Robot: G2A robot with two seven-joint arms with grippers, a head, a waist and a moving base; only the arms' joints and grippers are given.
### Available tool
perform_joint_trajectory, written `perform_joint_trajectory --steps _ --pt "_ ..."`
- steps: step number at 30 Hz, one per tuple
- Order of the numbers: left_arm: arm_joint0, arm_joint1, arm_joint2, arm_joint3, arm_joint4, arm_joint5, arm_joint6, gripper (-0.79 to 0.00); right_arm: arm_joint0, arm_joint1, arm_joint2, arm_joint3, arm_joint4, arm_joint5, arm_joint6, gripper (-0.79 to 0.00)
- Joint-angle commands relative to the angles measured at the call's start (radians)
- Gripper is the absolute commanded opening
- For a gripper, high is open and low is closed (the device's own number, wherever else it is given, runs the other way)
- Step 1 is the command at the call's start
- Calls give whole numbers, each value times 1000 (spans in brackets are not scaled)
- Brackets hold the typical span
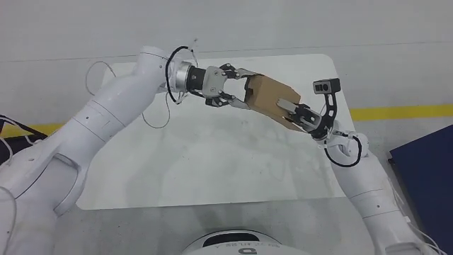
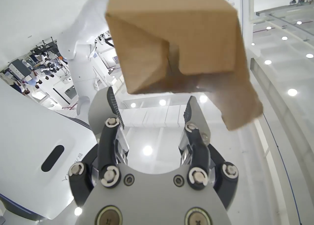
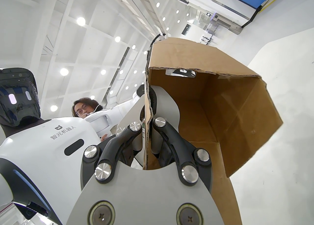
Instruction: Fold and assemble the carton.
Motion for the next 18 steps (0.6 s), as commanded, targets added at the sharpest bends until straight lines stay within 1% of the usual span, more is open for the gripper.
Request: perform_joint_trajectory --steps 1,4,6,7,9,10,13,18 --pt "-2 10 -31 -12 -6 -10 -10 -262 -1 0 1 1 0 0 1 -785" --pt "3 28 -77 -26 -9 -22 -22 -265 -2 0 3 1 3 -2 2 -785" --pt "3 42 -110 -8 35 -34 -34 -268 -3 1 4 2 4 -3 1 -785" --pt "4 48 -124 9 59 -44 -40 -289 -3 1 4 2 5 -3 2 -785" --pt "7 55 -144 48 111 -78 -41 -388 -4 1 5 1 2 -4 4 -785" --pt "10 57 -150 67 129 -89 -40 -409 -6 1 6 -1 2 -5 4 -785" --pt "24 52 -147 86 155 -90 -60 -431 -9 2 9 -6 2 -6 5 -785" --pt "39 26 -116 70 168 -92 -92 -431 -15 3 15 -12 -2 -4 2 -785"
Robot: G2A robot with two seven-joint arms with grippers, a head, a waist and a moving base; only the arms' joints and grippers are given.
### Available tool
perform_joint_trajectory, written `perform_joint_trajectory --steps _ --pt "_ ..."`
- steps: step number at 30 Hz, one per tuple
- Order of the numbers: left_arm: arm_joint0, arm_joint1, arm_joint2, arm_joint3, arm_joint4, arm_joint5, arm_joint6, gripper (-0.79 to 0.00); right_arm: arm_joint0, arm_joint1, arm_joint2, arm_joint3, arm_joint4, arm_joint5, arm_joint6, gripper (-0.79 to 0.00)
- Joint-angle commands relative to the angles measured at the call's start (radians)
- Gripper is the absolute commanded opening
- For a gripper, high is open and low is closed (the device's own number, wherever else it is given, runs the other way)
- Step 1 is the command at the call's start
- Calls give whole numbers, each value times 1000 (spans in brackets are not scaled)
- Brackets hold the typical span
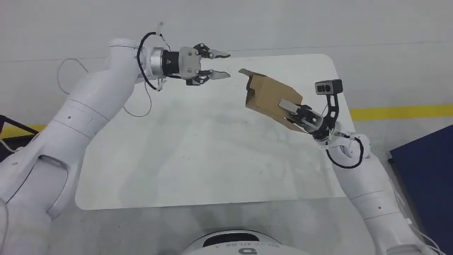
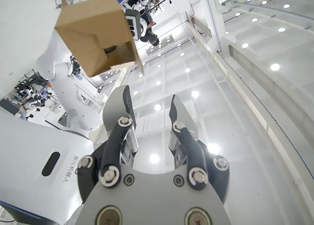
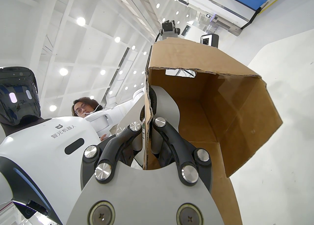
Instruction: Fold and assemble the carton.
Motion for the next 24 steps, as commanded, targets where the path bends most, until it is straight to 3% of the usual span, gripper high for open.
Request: perform_joint_trajectory --steps 1,16,24 --pt "0 -14 14 0 1 -7 -6 -434 -2 0 2 -3 -2 2 -1 -785" --pt "-70 -121 124 78 84 -38 -36 -489 -38 6 24 -52 -20 3 -13 -785" --pt "-83 -149 163 96 81 -54 -52 -529 -59 9 34 -68 -21 -2 -18 -785"
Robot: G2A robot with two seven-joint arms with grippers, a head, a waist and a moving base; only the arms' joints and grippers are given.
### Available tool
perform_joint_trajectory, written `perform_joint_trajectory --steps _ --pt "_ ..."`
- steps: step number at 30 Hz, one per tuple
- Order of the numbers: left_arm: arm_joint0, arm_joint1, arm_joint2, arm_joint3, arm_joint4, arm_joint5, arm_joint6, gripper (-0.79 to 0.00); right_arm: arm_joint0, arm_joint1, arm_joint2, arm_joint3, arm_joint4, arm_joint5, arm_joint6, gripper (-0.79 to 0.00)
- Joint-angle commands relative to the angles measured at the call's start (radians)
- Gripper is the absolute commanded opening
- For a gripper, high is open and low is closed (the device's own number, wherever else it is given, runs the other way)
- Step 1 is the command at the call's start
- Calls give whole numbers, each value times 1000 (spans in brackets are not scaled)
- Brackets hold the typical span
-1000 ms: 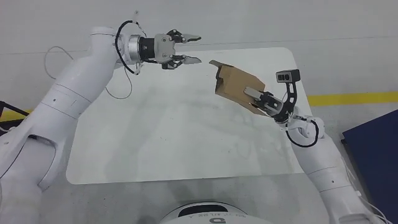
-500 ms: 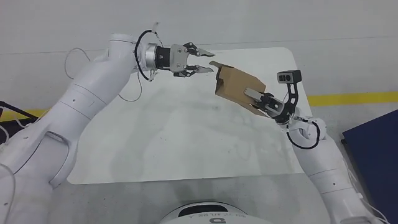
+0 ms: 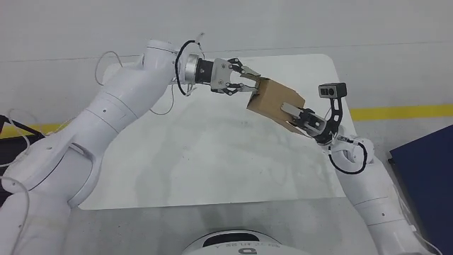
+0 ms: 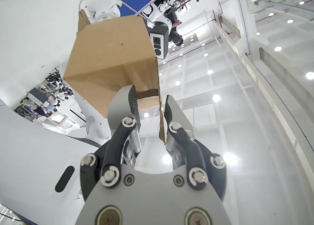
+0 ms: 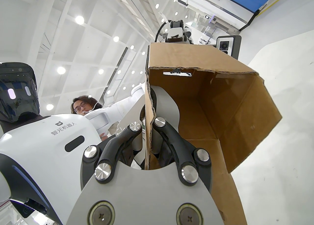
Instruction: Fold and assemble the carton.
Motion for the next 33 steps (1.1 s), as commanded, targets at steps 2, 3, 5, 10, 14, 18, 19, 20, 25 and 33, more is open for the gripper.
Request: perform_joint_trajectory --steps 2,3,5,10,14,18,19,20,25,33 --pt "0 -2 14 -8 5 -2 -2 -542 -7 1 3 -6 0 -2 -4 -785" --pt "1 -1 19 -14 7 -2 -2 -545 -9 1 4 -6 -2 -3 -6 -785" --pt "5 3 26 -22 8 -2 -3 -542 -13 1 6 -9 -2 -5 -10 -785" --pt "15 19 33 -40 3 -6 -6 -536 -19 2 7 -14 -6 -8 -18 -785" --pt "24 36 34 -61 -15 -2 -2 -529 -22 2 5 -17 -12 -9 -23 -785" --pt "30 55 32 -89 -58 7 7 -514 -21 2 3 -21 -16 -7 -30 -785" --pt "29 60 31 -95 -62 10 10 -511 -20 2 3 -21 -16 -6 -31 -785" --pt "29 65 31 -100 -69 13 13 -505 -19 2 2 -22 -17 -5 -32 -785" --pt "33 86 40 -130 -111 43 43 -477 -13 2 0 -25 -23 -1 -37 -785" --pt "31 110 55 -149 -197 101 101 -243 -3 0 -10 -24 -32 2 -51 -785"
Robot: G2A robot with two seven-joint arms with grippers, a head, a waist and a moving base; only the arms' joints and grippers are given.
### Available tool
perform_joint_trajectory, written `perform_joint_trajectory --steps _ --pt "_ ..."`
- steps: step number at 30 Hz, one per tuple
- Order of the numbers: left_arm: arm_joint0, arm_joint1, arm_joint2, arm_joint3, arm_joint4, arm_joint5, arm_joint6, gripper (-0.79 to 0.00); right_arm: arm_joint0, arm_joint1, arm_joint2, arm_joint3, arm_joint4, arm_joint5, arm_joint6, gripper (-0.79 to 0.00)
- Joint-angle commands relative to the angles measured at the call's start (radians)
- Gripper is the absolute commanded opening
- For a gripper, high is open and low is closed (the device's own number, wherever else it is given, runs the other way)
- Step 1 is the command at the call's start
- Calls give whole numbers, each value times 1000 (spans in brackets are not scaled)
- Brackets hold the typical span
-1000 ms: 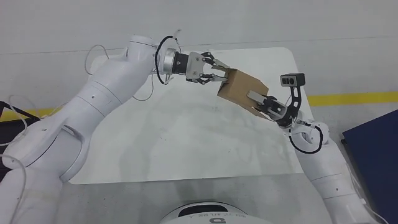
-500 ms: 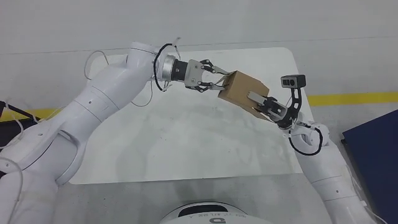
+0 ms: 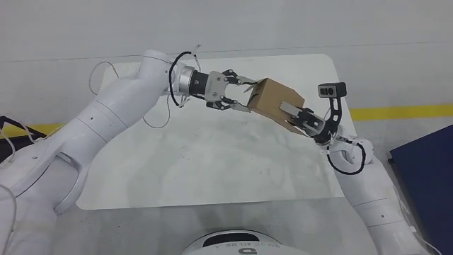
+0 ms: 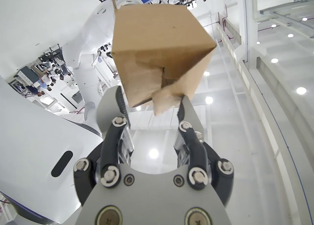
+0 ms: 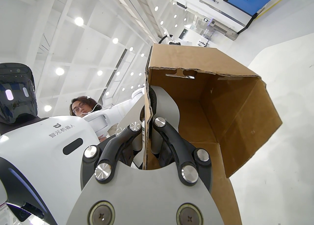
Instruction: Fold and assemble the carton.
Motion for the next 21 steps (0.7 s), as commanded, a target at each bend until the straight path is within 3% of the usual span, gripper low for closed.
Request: perform_joint_trajectory --steps 1,7,21 --pt "0 4 2 -3 -23 9 9 -234 2 0 -1 1 -3 0 -4 -785" --pt "-4 15 9 -17 -72 41 41 -188 9 0 -2 2 -12 2 -12 -785" --pt "-21 27 61 -24 -103 46 46 -252 24 0 -8 5 -14 4 -19 -785"
